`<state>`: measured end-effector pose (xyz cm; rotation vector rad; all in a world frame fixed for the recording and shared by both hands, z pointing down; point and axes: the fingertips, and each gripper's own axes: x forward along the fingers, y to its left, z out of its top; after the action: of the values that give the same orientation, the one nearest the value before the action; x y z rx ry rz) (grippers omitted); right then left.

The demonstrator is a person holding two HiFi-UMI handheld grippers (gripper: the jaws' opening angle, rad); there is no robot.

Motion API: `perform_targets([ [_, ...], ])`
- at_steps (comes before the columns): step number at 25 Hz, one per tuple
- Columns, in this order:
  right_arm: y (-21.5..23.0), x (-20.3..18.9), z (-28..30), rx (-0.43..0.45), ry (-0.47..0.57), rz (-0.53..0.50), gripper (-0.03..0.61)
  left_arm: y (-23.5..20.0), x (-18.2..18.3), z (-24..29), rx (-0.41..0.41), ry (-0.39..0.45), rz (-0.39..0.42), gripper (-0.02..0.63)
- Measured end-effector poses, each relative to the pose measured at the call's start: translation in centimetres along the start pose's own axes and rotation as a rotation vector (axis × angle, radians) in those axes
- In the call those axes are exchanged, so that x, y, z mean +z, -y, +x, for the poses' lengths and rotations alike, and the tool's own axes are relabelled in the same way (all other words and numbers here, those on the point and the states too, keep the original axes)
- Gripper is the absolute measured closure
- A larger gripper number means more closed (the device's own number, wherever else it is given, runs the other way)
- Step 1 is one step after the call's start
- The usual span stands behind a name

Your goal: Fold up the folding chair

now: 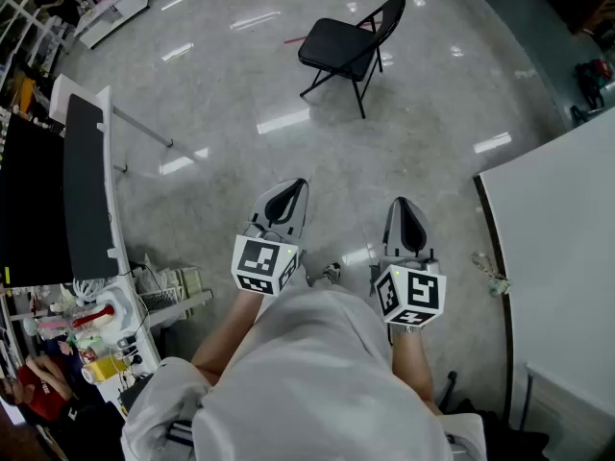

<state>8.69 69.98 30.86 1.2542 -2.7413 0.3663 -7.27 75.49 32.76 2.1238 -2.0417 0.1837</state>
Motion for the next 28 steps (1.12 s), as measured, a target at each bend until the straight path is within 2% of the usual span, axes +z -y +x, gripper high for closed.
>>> perform_targets([
  [5,-0.9,-0.6,-1.2,-0.019,-0.02,0.026,0.574,-0.2,-1.0,-1.5,-0.009,-0.037,-0.027,0.604],
  [12,-2.6,-0.2,-0.7,-0.012,-0.029,-0.004,0.574,-1.5,-0.2,-2.3,-0.001,-0.02,-0.02,0.604],
  [20,-4.8,-0.3,-0.8,0.009,-0.017,0.019,0.574,-3.1,-0.9,-3.7,0.007,-0.036,-0.025,0.604],
  [28,-3.3,0.1,-1.8,0.013,0.003,0.075,0.575,-2.2,0.1,-3.9,-0.011,-0.005,-0.012,0.604],
])
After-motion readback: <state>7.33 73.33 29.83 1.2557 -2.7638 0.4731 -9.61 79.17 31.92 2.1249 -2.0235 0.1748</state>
